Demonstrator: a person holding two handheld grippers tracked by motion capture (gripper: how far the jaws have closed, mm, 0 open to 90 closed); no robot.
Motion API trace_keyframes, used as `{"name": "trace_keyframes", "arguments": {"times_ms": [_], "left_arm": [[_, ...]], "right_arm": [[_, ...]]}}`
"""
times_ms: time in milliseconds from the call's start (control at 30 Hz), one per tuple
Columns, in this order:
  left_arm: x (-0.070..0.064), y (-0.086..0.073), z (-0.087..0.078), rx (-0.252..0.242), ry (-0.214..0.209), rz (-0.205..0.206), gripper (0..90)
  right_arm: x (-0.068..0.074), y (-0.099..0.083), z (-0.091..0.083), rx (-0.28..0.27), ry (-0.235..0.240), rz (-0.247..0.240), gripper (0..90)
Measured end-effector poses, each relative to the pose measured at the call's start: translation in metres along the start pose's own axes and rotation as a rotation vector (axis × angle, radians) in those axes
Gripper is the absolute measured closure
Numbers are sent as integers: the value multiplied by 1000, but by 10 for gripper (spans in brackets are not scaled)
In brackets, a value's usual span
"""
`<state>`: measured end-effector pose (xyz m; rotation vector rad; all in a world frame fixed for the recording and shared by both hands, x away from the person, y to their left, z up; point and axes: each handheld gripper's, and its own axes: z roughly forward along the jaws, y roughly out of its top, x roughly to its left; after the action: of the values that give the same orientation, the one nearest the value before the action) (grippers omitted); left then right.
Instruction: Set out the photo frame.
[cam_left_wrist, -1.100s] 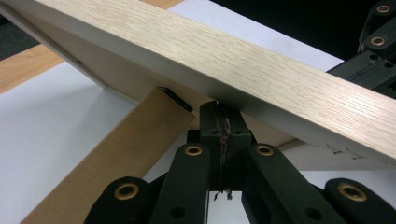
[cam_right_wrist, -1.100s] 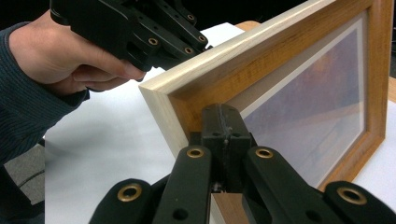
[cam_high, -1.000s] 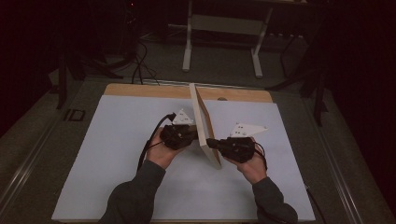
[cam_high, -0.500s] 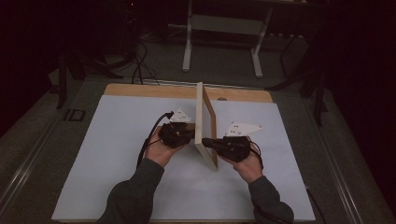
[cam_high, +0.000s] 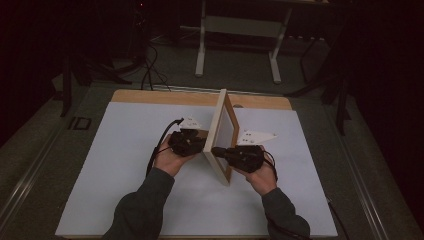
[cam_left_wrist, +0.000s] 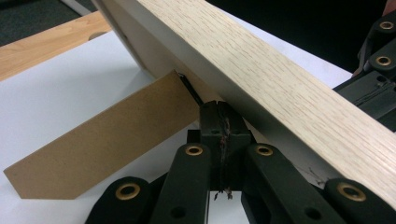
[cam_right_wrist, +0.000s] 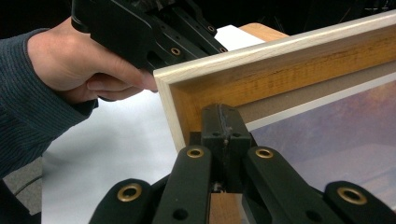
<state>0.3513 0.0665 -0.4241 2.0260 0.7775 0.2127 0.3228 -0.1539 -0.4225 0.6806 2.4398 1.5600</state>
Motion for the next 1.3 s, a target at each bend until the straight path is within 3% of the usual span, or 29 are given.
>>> {"name": "trace_keyframes", "arguments": {"times_ms": [133, 300, 567, 833, 1000, 1067, 1300], "left_arm": [[5, -2, 0, -9, -26, -14, 900], [4, -3, -1, -19, -17, -35, 890], [5, -3, -6, -3, 60, -42, 716], [3, 0, -19, -36, 145, -67, 639], [4, 0, -25, -45, 159, -79, 608], [6, 1, -31, -56, 154, -111, 548], [3, 2, -40, -93, 185, -135, 440]], "right_arm": [[2, 2, 4, 1, -7, -3, 900], [2, 1, 4, 2, -15, -11, 900], [-2, -2, -1, 5, -27, -10, 876], [-8, -8, -9, 11, -49, 1, 820], [-11, -11, -12, 13, -62, 13, 787], [-14, -14, -14, 12, -77, 22, 725], [-20, -21, -16, 24, -101, 59, 623]]}}
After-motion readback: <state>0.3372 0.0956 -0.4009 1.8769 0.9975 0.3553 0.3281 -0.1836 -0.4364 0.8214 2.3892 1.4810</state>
